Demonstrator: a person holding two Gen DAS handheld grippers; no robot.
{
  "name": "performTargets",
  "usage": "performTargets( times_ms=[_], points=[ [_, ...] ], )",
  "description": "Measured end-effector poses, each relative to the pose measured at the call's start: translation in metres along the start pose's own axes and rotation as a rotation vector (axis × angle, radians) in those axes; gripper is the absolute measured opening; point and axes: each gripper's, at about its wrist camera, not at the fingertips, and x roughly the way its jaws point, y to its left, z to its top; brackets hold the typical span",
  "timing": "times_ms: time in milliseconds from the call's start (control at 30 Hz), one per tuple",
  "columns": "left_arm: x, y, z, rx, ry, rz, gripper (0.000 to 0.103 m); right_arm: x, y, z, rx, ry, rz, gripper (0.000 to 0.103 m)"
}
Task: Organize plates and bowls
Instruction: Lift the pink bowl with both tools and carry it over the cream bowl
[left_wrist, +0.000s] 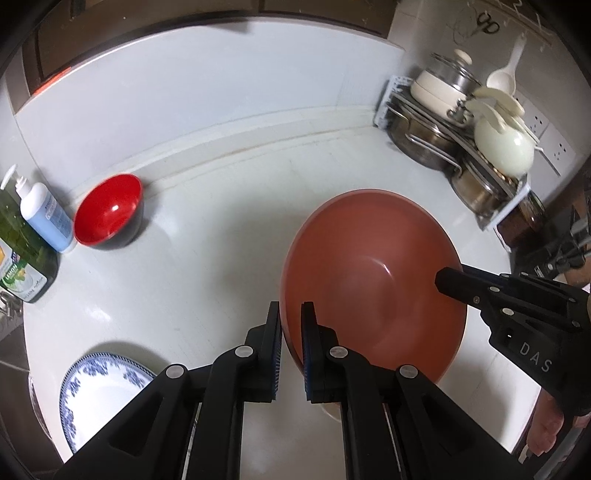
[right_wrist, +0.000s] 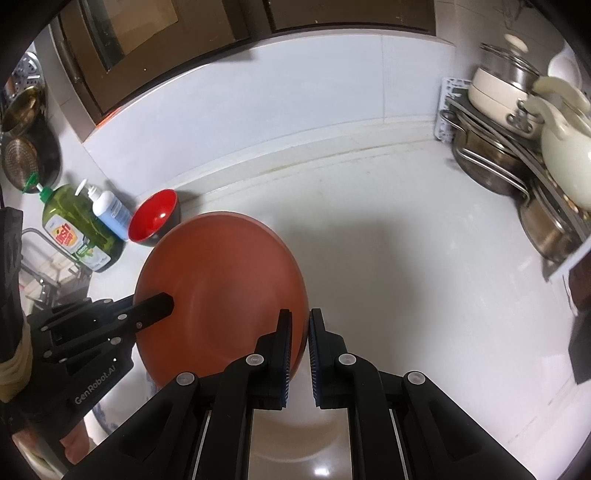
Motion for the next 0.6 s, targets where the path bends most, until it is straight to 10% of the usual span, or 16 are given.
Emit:
performTargets(
  times_ms=[600],
  points=[
    [0.025, -0.015, -0.037, -0.024, 0.116, -0.015, 0.010, 0.007, -0.026, -0.042, 0.021, 0.088, -0.008, 0.011]
  ],
)
